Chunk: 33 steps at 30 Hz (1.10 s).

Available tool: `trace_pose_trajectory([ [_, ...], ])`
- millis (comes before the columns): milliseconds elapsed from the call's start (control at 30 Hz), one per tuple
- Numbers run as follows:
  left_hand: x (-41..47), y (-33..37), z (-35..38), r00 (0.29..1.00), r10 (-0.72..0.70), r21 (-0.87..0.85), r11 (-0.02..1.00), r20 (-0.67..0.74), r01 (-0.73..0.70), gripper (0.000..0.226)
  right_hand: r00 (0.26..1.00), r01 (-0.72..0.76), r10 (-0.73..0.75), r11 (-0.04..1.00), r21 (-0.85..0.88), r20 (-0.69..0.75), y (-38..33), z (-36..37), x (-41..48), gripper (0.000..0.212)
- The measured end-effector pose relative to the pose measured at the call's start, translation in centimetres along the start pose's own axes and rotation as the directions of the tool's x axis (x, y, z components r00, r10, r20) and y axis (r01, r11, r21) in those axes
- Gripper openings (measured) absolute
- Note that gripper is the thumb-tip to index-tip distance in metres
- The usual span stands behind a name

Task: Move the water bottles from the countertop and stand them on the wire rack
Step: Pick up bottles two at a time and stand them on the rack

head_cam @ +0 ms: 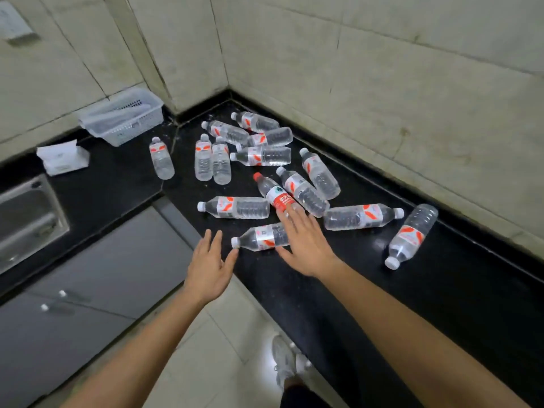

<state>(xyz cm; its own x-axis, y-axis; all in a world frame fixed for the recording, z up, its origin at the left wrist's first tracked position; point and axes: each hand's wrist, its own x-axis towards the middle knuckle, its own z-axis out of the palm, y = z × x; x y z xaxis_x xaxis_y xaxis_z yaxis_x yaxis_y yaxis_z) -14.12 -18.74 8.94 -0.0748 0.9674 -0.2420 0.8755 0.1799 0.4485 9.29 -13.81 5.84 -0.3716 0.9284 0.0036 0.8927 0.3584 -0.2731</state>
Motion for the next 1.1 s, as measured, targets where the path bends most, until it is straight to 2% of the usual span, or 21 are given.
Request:
trace_pose_trajectory([
  [167, 6.6, -1.1, -0.6, 0.971, -0.194, -0.206, 0.954, 0.14, 0.22, 0.068, 0.982, 0.08, -0.082, 0.997, 0.019, 0.167, 0.3, 4.3, 6.2, 0.073],
  [267, 10.4, -1.9, -0.7, 0.933, -0.31, -0.329, 0.875, 0.182, 0.355, 0.066, 0.963, 0.083, -0.085, 0.996, 0.021, 0.254, 0.3, 6.4, 8.3, 0.073],
  [333, 12.2, -2.2, -0.4, 0.882, -0.39, -0.46, 0.753, 0.265, 0.471, 0.062, 0.953, 0.047, -0.054, 0.998, 0.031, 0.299, 0.4, 7.4, 8.6, 0.074],
  [433, 16.1, -2.8, 0.1, 0.757, -0.468, -0.586, 0.482, 0.456, 0.651, 0.065, 0.952, 0.029, -0.033, 0.999, 0.018, 0.304, 0.8, 8.6, 9.1, 0.078],
  [533, 20.5, -3.4, 1.0, 0.638, -0.462, -0.632, 0.193, 0.616, 0.75, 0.085, 0.966, 0.002, -0.003, 1.0, 0.007, 0.26, 0.8, 9.5, 9.4, 0.081],
  [600, 23.5, -3.3, 1.4, 0.581, -0.423, -0.618, 0.063, 0.695, 0.784, 0.09, 0.971, -0.039, 0.041, 0.999, -0.012, 0.237, 0.4, 9.9, 9.7, 0.083],
  [733, 28.1, -2.6, 1.8, 0.527, -0.44, -0.565, 0.053, 0.727, 0.823, 0.069, 0.925, -0.186, 0.221, 0.973, -0.14, 0.309, -1.9, 9.9, 10.9, 0.092],
  [833, 29.5, -3.5, 2.2, 0.524, -0.455, -0.567, 0.051, 0.719, 0.822, 0.076, 0.865, -0.282, 0.342, 0.937, -0.208, 0.368, -3.2, 9.6, 12.2, 0.095],
  [1000, 29.3, -4.7, 2.2, 0.561, -0.31, -0.585, 0.018, 0.768, 0.811, 0.059, 0.834, -0.307, 0.374, 0.925, -0.223, 0.406, -4.0, 8.8, 12.8, 0.09],
  [1100, 28.8, -5.5, 1.7, 0.592, -0.226, -0.603, 0.024, 0.774, 0.798, 0.039, 0.828, -0.299, 0.388, 0.916, -0.267, 0.404, -4.5, 8.4, 12.2, 0.089],
])
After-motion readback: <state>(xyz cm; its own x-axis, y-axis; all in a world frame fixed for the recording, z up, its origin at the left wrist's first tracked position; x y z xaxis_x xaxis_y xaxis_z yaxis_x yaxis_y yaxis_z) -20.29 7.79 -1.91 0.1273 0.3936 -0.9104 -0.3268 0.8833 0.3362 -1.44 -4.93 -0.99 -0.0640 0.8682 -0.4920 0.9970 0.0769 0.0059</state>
